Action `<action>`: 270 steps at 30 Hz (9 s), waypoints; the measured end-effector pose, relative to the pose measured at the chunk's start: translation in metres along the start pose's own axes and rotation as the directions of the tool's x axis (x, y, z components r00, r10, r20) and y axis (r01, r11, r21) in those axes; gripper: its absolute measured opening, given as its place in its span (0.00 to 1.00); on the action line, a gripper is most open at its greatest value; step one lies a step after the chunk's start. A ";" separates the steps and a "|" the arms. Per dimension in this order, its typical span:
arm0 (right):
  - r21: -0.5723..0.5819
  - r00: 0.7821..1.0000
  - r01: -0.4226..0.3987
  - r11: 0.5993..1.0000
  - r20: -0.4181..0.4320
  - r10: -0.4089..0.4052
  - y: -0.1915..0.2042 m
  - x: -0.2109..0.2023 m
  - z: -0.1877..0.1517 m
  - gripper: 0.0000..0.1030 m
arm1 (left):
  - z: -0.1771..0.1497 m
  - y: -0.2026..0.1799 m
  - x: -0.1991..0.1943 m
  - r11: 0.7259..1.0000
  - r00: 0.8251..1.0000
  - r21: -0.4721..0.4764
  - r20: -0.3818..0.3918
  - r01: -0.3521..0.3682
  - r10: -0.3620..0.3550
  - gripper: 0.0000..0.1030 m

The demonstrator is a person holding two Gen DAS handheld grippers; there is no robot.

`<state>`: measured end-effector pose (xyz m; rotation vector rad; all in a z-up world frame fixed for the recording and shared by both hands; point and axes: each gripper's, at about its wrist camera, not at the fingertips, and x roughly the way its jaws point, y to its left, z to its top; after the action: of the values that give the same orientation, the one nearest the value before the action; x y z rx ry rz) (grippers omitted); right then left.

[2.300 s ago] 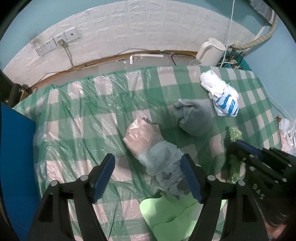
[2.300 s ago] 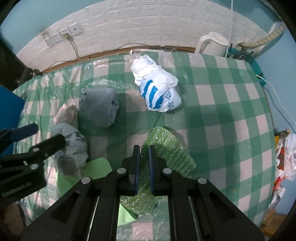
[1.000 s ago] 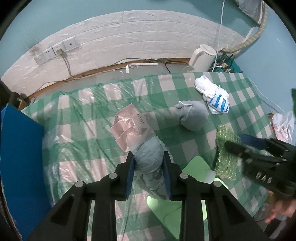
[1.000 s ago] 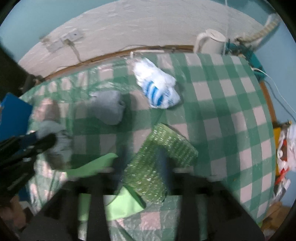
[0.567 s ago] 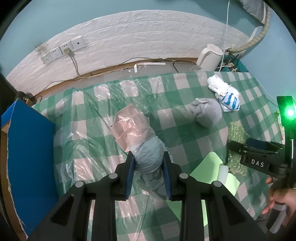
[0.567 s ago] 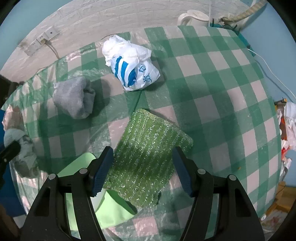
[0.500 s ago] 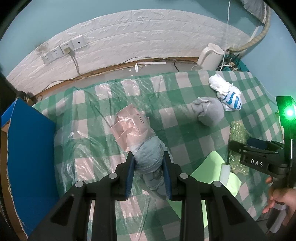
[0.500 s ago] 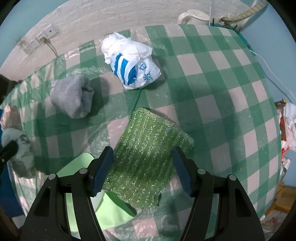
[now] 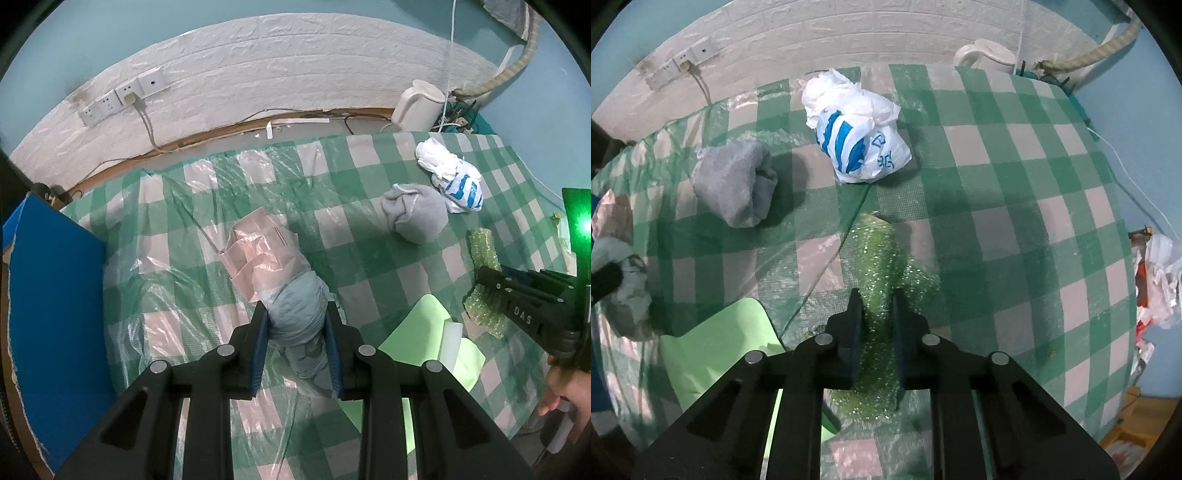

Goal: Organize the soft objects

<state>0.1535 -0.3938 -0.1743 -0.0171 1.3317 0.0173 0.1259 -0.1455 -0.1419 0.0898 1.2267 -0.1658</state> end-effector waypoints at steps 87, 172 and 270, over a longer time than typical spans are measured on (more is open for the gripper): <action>-0.456 0.939 -0.131 0.880 0.228 0.258 0.193 -0.185 -0.032 0.11 | -0.091 0.107 -0.166 0.992 0.963 -0.016 0.239 -0.123 0.123 0.28; -0.625 0.944 -0.209 0.752 0.073 0.323 0.366 -0.147 -0.036 0.50 | -0.132 0.244 -0.151 0.948 0.960 -0.244 0.138 -0.206 0.244 0.50; -0.129 0.991 -0.096 0.987 -0.107 0.083 0.073 0.003 -0.033 0.47 | -0.060 -0.010 -0.014 0.969 0.995 0.234 -0.035 -0.081 0.091 0.58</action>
<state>0.1207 -0.3211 -0.1852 -0.0725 1.4299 0.1842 0.0634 -0.1452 -0.1487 0.3517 1.2427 -0.2325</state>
